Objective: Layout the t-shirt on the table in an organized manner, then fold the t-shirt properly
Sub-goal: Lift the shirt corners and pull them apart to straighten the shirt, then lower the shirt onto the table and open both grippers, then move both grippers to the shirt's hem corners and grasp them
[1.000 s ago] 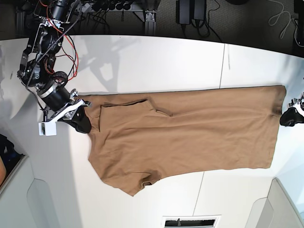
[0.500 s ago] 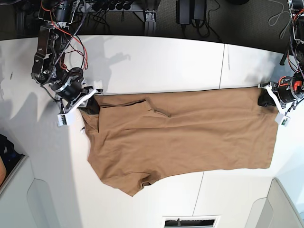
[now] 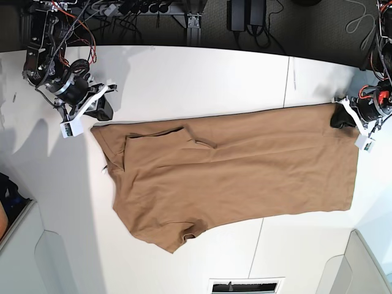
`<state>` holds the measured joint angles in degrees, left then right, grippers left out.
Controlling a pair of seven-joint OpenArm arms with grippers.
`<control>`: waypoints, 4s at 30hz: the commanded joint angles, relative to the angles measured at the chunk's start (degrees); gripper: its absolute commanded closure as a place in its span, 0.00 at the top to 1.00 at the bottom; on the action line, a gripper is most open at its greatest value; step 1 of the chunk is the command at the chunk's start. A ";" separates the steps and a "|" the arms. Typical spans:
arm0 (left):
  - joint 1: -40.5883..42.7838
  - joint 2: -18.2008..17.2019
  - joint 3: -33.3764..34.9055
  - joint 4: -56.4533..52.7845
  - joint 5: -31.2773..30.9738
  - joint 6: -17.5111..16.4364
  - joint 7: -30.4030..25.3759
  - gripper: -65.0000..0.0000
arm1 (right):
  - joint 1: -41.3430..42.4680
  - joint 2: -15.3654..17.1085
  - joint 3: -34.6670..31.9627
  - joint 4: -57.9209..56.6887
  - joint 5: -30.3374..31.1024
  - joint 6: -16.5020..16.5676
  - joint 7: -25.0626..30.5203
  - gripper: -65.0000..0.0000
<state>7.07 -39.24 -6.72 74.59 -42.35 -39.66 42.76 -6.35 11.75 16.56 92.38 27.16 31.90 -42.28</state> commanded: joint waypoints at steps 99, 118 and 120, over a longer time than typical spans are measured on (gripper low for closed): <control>-25.81 -5.05 -0.81 -20.09 -3.10 -0.34 -9.49 0.56 | 30.91 2.40 6.62 -29.97 -5.99 -3.63 9.88 0.49; -40.72 2.64 0.76 -46.97 2.36 10.08 -17.03 0.57 | 34.71 2.38 6.62 -39.47 -7.02 -3.61 11.28 0.49; -40.74 3.34 0.76 -46.97 2.56 10.10 -17.09 0.57 | 34.67 2.38 6.62 -39.47 -6.99 -3.61 10.91 0.49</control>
<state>-31.94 -34.94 -5.69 26.87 -39.13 -29.15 26.89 26.57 13.34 23.11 52.05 19.42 27.88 -32.38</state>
